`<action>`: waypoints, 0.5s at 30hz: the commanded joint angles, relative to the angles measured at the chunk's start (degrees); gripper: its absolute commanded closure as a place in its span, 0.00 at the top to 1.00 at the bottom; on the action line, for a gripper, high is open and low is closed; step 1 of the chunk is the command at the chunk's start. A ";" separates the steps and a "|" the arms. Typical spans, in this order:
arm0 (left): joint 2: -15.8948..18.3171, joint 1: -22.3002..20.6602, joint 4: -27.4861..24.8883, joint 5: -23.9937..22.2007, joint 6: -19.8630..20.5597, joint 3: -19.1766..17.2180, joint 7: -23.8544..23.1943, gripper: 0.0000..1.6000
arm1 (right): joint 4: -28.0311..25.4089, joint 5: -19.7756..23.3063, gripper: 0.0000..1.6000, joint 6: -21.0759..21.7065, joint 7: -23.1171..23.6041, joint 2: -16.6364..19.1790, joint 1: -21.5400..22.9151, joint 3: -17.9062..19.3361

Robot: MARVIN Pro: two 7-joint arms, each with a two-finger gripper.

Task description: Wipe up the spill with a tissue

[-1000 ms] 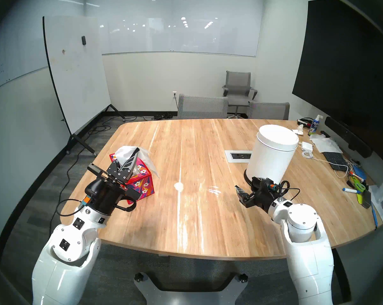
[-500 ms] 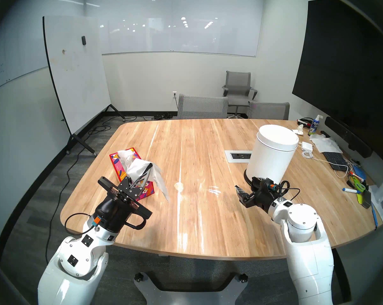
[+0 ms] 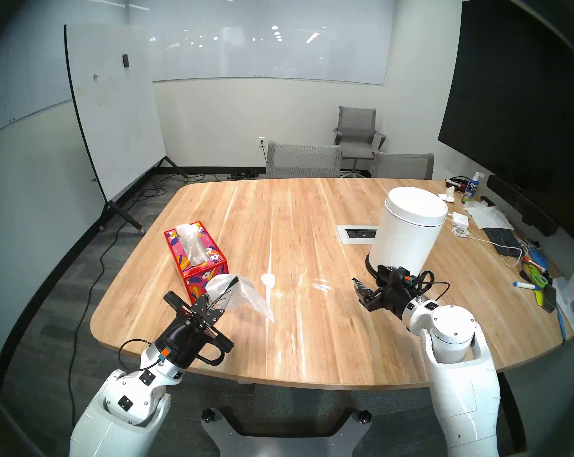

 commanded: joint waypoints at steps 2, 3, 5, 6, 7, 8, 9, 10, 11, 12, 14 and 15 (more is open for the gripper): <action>-0.17 -3.08 -1.12 1.26 2.57 1.29 -0.76 0.00 | -1.17 0.00 1.00 -0.09 0.09 0.11 0.41 -0.07; -0.33 -3.33 -0.81 1.44 2.80 1.53 -0.84 0.00 | -1.17 0.00 1.00 -0.08 0.09 0.11 0.41 -0.07; -0.65 -3.75 -0.02 2.28 3.80 1.89 -0.91 0.00 | -1.18 -0.01 1.00 -0.07 0.09 0.11 0.41 -0.07; -0.65 -3.75 -0.02 2.28 3.80 1.89 -0.91 0.00 | -1.18 -0.01 1.00 -0.07 0.09 0.11 0.41 -0.07; -0.68 -4.20 1.04 2.53 4.54 2.10 -1.07 0.00 | -1.19 -0.01 1.00 -0.07 0.09 0.11 0.40 -0.07; -0.59 -4.54 1.79 2.46 5.23 2.28 -1.32 0.00 | -1.19 -0.01 1.00 -0.07 0.09 0.11 0.40 -0.07; -0.65 -4.92 2.64 2.65 5.00 2.43 -1.41 0.00 | -1.19 -0.01 1.00 -0.07 0.09 0.11 0.40 -0.07; -0.86 -5.01 3.05 2.87 6.02 2.50 -1.35 0.00 | -1.18 -0.01 1.00 -0.07 0.09 0.11 0.40 -0.07; -0.89 -5.22 3.50 2.65 6.19 2.65 -1.47 0.00 | -1.18 -0.01 1.00 -0.07 0.09 0.11 0.40 -0.07; -1.08 -5.31 3.73 2.95 6.77 2.72 -1.44 0.00 | -1.19 -0.01 1.00 -0.07 0.09 0.11 0.40 -0.07; -1.31 -5.67 4.32 2.86 6.99 2.99 -1.55 0.00 | -1.19 -0.01 1.00 -0.07 0.09 0.11 0.40 -0.07; -1.53 -5.65 4.25 2.91 7.68 3.05 -1.46 0.00 | -1.19 -0.01 1.00 -0.07 0.09 0.11 0.40 -0.07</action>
